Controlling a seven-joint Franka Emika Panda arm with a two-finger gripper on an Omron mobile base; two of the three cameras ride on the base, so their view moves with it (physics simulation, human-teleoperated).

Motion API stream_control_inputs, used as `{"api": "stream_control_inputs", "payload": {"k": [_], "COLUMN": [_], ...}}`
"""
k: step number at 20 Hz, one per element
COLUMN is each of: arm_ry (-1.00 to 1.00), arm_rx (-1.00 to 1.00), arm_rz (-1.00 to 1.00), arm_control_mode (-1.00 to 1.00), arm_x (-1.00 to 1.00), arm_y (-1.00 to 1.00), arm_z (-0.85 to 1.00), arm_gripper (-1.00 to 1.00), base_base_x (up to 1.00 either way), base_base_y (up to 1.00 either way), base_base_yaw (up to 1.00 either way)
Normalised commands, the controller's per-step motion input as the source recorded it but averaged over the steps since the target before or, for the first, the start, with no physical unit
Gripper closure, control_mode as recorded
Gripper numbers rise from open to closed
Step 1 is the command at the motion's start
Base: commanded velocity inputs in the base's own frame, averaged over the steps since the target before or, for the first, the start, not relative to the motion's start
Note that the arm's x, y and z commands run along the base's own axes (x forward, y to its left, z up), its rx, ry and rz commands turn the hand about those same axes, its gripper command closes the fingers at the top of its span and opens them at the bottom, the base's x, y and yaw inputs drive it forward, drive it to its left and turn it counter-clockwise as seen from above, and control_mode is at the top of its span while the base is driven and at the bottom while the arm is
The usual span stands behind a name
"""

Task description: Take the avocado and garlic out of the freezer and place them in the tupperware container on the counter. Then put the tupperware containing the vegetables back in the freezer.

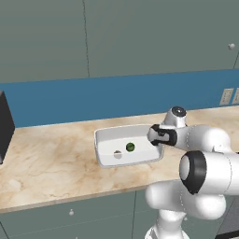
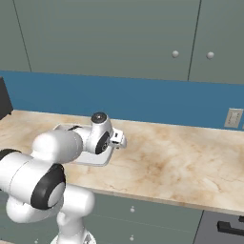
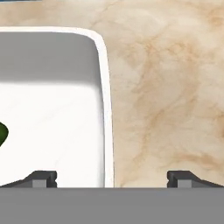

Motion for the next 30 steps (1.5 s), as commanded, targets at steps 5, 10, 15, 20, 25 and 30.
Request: {"api": "stream_control_inputs", "payload": {"k": [5,10,15,20,25,30], "arm_ry": [0.00,0.00,0.00,0.00,0.00,0.00], "arm_rx": [0.00,0.00,0.00,0.00,0.00,0.04], "arm_rz": [0.00,0.00,0.00,0.00,0.00,-0.01], "arm_control_mode": [-1.00,-1.00,-1.00,-1.00,-1.00,-1.00], "arm_x": [0.22,0.11,0.01,-0.04,-0.21,-0.25], "arm_y": [0.00,0.00,0.04,0.01,0.11,0.20], "arm_z": [-0.35,-0.28,-0.24,-0.11,-0.05,0.10], "arm_gripper": [-1.00,-1.00,1.00,1.00,1.00,1.00], "base_base_x": [0.00,0.00,0.00,0.00,0.00,0.00], "base_base_y": [0.00,0.00,0.00,0.00,0.00,0.00], "base_base_yaw": [0.00,0.00,0.00,0.00,0.00,0.00]}}
